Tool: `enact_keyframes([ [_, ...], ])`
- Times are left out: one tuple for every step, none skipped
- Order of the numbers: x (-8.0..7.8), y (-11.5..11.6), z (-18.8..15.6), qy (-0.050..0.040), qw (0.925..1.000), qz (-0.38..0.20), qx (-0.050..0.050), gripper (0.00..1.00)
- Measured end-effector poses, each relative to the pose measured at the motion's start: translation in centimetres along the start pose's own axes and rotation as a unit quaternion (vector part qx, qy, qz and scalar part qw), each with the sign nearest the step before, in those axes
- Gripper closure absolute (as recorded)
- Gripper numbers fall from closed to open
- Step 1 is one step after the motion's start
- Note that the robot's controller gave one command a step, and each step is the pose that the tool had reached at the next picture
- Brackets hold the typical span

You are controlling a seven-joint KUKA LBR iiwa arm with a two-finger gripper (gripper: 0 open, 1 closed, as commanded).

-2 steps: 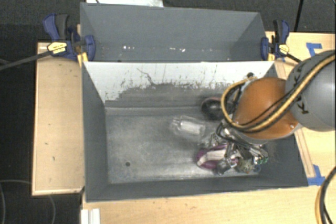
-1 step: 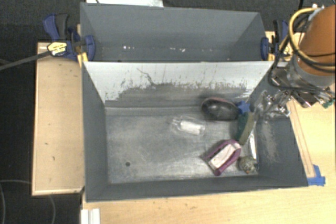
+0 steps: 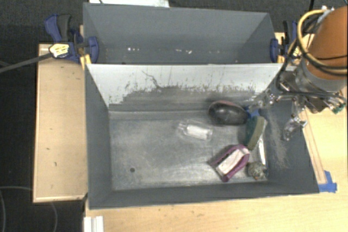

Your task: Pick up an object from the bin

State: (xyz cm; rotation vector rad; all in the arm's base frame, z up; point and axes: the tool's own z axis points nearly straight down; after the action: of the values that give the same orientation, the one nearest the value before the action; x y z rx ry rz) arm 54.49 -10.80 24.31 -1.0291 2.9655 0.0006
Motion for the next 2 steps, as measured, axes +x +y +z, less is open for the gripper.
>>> enact_keyframes([
  [-0.7, 2.4, 12.8, 0.0022, 0.9985, -0.054, -0.003, 0.00],
  [0.3, 4.8, 16.9, -0.0083, 0.9935, -0.113, 0.005, 0.00],
])
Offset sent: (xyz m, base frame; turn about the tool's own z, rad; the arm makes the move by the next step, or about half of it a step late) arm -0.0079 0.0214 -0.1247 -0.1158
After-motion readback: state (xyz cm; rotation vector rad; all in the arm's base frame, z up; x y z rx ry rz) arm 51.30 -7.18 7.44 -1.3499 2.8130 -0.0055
